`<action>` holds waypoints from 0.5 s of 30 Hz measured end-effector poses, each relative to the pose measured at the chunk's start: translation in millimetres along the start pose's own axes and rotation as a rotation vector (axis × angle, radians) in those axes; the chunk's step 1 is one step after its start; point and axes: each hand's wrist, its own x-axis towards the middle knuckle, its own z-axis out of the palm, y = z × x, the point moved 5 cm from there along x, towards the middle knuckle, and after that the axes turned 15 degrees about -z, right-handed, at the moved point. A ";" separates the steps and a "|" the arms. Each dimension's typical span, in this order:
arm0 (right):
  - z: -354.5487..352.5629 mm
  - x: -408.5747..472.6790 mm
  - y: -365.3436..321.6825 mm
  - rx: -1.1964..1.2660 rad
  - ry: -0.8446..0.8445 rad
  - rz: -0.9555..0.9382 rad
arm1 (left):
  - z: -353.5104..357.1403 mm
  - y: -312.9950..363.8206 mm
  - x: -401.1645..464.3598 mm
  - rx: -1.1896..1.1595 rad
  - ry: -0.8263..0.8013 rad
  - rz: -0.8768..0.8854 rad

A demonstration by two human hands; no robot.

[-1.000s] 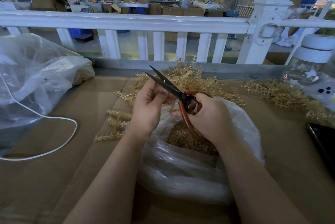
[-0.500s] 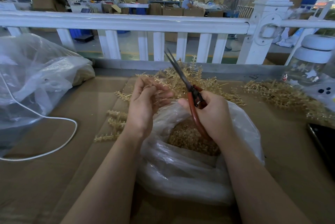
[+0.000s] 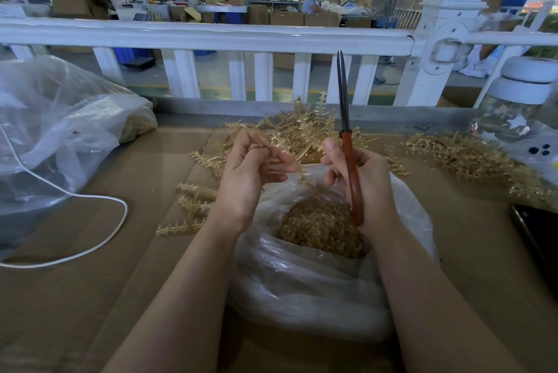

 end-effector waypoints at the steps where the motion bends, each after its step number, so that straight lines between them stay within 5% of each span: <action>1: 0.0 -0.3 -0.6 0.020 -0.005 0.010 | 0.9 -0.1 -0.6 0.025 -0.008 0.009; 15: 3.9 0.6 2.8 0.111 -0.076 0.108 | 2.5 -5.5 -1.7 -0.088 -0.055 -0.177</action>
